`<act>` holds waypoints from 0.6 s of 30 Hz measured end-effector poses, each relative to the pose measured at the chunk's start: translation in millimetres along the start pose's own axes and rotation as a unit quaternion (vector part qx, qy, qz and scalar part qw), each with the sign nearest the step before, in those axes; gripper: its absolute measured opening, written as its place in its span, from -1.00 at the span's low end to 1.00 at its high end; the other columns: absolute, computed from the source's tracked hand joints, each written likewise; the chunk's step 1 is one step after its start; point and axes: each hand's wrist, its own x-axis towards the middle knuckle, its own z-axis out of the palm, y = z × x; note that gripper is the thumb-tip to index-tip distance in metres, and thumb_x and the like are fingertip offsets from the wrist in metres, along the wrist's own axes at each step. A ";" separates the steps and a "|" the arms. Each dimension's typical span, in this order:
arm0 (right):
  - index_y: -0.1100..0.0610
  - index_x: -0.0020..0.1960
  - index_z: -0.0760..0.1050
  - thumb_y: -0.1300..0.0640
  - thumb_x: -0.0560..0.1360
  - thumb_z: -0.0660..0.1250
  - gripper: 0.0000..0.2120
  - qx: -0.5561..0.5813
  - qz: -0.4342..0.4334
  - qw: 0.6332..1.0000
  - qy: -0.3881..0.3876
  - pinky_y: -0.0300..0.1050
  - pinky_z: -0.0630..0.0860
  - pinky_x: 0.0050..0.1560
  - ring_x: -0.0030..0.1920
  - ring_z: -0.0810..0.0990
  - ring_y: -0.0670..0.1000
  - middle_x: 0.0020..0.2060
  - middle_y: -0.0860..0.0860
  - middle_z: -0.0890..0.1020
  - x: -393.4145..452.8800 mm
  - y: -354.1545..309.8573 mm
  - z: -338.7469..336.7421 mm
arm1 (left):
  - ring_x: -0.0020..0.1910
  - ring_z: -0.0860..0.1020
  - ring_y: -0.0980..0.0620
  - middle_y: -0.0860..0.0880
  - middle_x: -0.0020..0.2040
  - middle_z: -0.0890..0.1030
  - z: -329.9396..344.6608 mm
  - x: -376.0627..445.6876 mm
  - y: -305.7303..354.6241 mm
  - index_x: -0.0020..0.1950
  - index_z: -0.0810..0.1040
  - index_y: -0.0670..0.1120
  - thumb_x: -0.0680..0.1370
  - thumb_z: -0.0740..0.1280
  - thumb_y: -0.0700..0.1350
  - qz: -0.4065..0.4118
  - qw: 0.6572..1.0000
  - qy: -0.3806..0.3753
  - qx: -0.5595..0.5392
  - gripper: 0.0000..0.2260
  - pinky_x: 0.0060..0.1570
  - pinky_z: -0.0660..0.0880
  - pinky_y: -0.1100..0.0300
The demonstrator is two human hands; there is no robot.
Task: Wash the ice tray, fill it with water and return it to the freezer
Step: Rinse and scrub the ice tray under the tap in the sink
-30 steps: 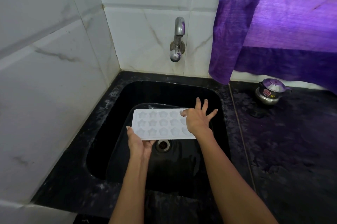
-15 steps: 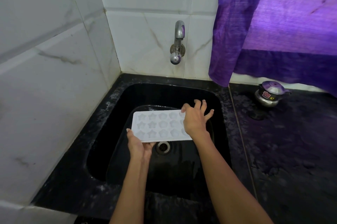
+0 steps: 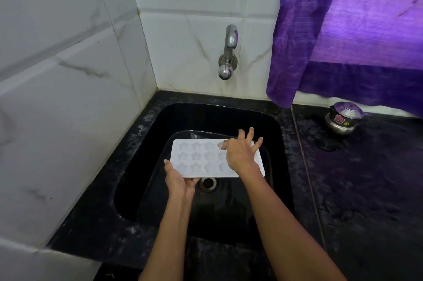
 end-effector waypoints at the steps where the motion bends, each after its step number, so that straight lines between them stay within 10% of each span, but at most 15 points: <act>1: -0.14 0.30 0.48 0.46 0.42 0.29 -0.37 -0.003 0.002 1.000 -0.002 0.40 -0.29 0.39 0.50 -0.29 0.30 0.52 0.20 -0.01 0.3 -0.6 0.2 | -0.01 0.61 -0.15 -0.13 0.01 0.64 0.2 -0.6 -0.6 0.07 0.54 -0.06 0.64 -0.02 0.20 -0.001 1.000 -0.003 0.001 -0.54 -0.14 0.57 -0.09; 18: -0.09 0.26 0.52 0.46 0.42 0.30 -0.43 -0.011 -0.004 1.000 0.009 0.40 -0.30 0.39 0.50 -0.29 0.29 0.52 0.19 0.00 -2.0 -2.0 0.9 | 0.03 0.61 -0.17 -0.15 0.05 0.64 -1.1 -1.9 -1.7 0.18 0.52 -0.09 0.64 -0.02 0.21 -0.001 1.000 0.002 -0.002 -0.52 -0.10 0.58 -0.12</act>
